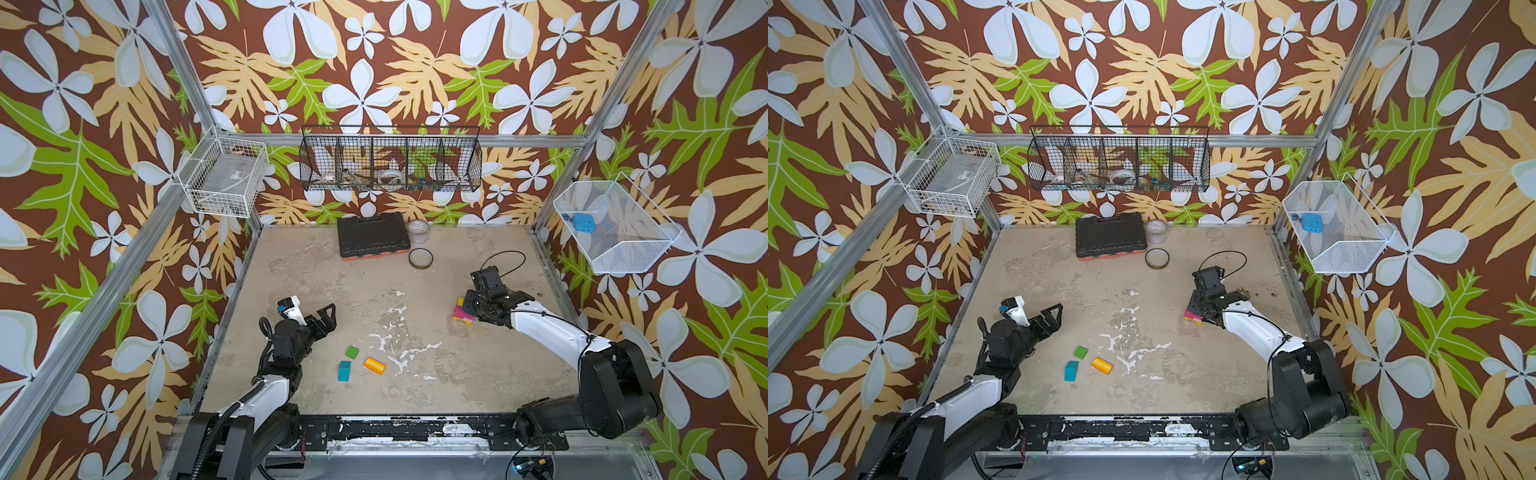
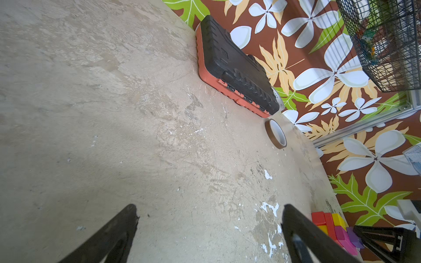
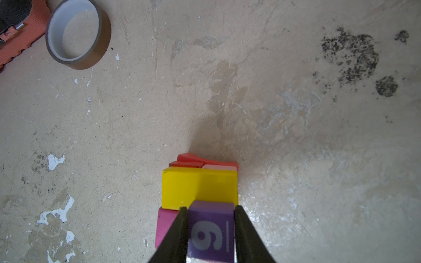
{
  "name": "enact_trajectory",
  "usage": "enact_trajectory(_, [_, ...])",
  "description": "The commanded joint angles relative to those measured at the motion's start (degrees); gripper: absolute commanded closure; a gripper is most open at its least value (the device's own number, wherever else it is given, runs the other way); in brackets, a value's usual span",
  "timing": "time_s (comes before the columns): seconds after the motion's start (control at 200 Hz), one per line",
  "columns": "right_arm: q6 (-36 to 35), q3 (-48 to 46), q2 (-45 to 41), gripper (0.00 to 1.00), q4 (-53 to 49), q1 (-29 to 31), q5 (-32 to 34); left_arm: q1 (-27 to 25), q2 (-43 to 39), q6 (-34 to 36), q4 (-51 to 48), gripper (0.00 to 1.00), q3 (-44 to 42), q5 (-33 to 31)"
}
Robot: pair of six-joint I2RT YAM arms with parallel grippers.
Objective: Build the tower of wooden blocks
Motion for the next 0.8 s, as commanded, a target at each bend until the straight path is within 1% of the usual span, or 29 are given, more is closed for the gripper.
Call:
enact_trajectory(0.0, [0.3,0.5,0.5,0.67,0.0,0.0,0.9,0.0,0.1,0.4,2.3,0.00,0.3,0.1])
enact_trajectory(0.406, [0.6,0.5,0.6,0.68,0.0,0.0,1.2,0.0,0.1,0.4,2.4,0.00,0.3,0.3])
enact_trajectory(0.591, [0.4,0.8,0.8,0.61,-0.1,0.0,0.9,0.0,0.1,0.4,2.4,0.00,0.2,0.3])
enact_trajectory(0.666, [0.5,0.8,0.6,0.57,-0.3,0.1,1.0,0.0,0.1,0.4,2.4,0.00,0.2,0.3])
enact_trajectory(0.797, [0.6,0.9,-0.5,0.53,-0.8,-0.1,1.3,0.0,-0.1,0.3,2.4,0.00,0.2,0.0])
